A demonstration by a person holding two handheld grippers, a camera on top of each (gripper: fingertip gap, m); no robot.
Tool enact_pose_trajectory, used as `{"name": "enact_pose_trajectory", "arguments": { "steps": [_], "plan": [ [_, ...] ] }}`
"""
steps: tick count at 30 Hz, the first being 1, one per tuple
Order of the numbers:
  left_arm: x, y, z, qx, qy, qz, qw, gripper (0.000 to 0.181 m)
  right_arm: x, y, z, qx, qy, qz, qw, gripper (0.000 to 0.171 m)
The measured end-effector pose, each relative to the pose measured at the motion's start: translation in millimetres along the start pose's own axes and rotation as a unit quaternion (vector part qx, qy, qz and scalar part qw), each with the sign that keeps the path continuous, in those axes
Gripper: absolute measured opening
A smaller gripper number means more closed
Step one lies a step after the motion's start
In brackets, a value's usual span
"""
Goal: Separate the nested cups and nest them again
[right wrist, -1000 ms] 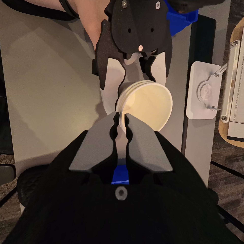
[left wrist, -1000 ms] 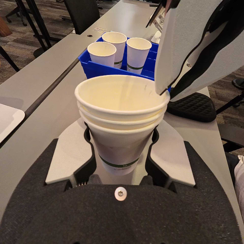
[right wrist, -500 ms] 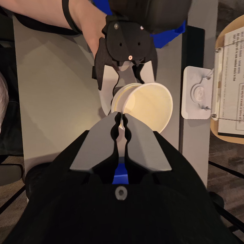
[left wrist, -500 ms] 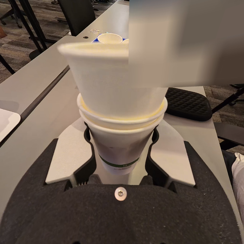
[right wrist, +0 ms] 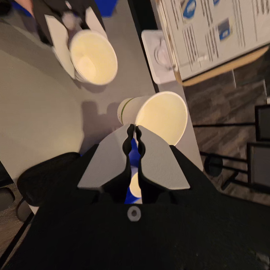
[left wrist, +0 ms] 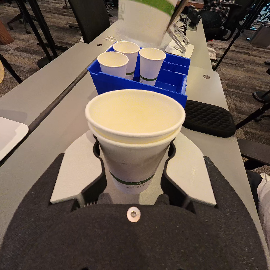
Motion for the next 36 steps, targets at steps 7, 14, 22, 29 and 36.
{"name": "enact_pose_trajectory", "arguments": {
  "steps": [7, 14, 22, 29, 36],
  "plan": [
    [4.1, 2.4, -1.1, 0.004, 0.000, 0.009, 1.000, 0.093, 39.0, 84.1, -3.8, 0.050, 0.036, 0.112, 0.992, 0.003],
    [3.3, 2.4, 0.3, 0.002, -0.002, 0.005, 1.000, 0.093, 95.0, 125.2, 7.6, 0.061, 0.007, 0.163, 0.985, 0.003],
    [2.5, 2.5, 2.3, -0.001, -0.002, 0.003, 1.000, 0.093, 132.6, 150.0, 17.4, 0.030, 0.028, 0.199, 0.979, 0.003],
    [3.5, 2.8, 1.5, 0.001, -0.002, 0.005, 1.000, 0.093, 143.6, 155.6, 20.4, 0.025, 0.026, 0.202, 0.979, 0.003],
    [3.3, 2.5, 1.7, 0.000, -0.002, 0.005, 1.000, 0.093, 136.9, 152.6, 25.1, 0.024, 0.019, 0.196, 0.980, 0.003]
  ]
}}
Point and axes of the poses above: each gripper's, where its closed fingertips meet, x out along the fingers, y out of its underside, z = x × y across the jaws, the point moved 8 cm from there along -x, back along the fingers, and after that the axes turned 3 degrees about x, right-handed, at the moved point
